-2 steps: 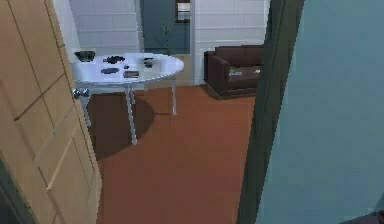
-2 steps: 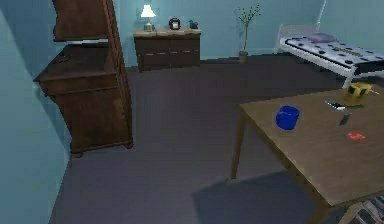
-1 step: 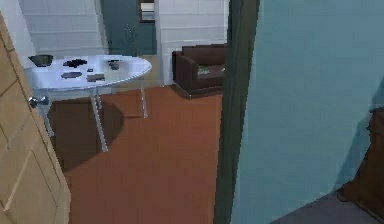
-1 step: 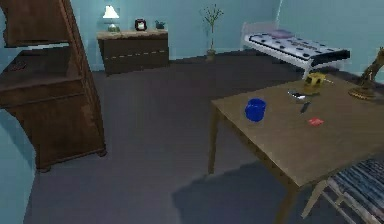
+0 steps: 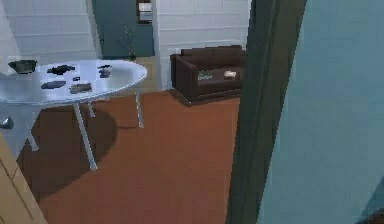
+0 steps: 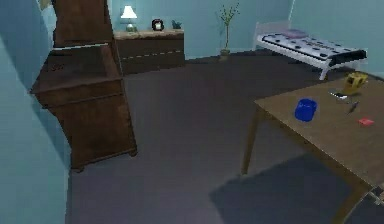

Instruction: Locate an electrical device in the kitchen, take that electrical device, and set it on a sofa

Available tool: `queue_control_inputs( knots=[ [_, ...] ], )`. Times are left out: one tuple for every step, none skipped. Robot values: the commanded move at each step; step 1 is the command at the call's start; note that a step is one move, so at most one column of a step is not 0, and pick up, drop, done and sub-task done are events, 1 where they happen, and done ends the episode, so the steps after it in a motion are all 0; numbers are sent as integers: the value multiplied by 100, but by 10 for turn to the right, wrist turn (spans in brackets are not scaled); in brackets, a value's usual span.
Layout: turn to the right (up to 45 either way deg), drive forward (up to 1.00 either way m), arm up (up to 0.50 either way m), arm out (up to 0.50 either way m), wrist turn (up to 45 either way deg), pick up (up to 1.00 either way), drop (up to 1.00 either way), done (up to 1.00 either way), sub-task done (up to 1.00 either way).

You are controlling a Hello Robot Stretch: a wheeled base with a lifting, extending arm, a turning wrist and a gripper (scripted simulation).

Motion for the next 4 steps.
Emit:
queue_control_inputs(
  knots=[
    [-210, 0, 0, 0, 0, 0, 0, 0, 0],
    [0, 75, 0, 0, 0, 0, 0, 0, 0],
    [270, 0, 0, 0, 0, 0, 0, 0, 0],
    [0, 100, 0, 0, 0, 0, 0, 0, 0]
  ],
)
